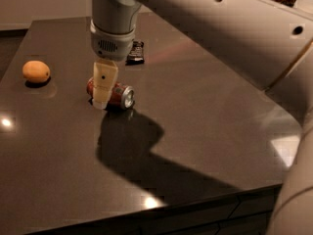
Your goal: Place coke can upright
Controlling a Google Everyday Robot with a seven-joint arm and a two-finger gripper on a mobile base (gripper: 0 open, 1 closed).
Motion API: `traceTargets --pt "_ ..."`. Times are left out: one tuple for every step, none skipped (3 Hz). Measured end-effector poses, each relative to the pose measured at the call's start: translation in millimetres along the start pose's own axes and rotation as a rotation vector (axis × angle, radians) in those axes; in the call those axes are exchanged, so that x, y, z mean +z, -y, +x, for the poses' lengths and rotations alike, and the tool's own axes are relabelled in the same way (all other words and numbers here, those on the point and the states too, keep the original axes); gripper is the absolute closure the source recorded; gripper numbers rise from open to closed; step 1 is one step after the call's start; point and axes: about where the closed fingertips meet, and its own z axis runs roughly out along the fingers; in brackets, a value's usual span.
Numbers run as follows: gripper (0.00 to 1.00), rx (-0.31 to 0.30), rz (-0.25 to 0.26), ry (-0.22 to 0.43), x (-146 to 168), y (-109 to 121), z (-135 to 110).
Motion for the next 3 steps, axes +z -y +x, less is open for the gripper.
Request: traceTargets --pt "0.00 -0.003 0.003 -0.032 15.0 -5.0 -18.5" --pt "0.00 -0.001 0.003 -0.076 32.1 -4.2 -31.8" --pt "0.00 0.003 -0.005 -0.114 48.0 -0.1 -37.8"
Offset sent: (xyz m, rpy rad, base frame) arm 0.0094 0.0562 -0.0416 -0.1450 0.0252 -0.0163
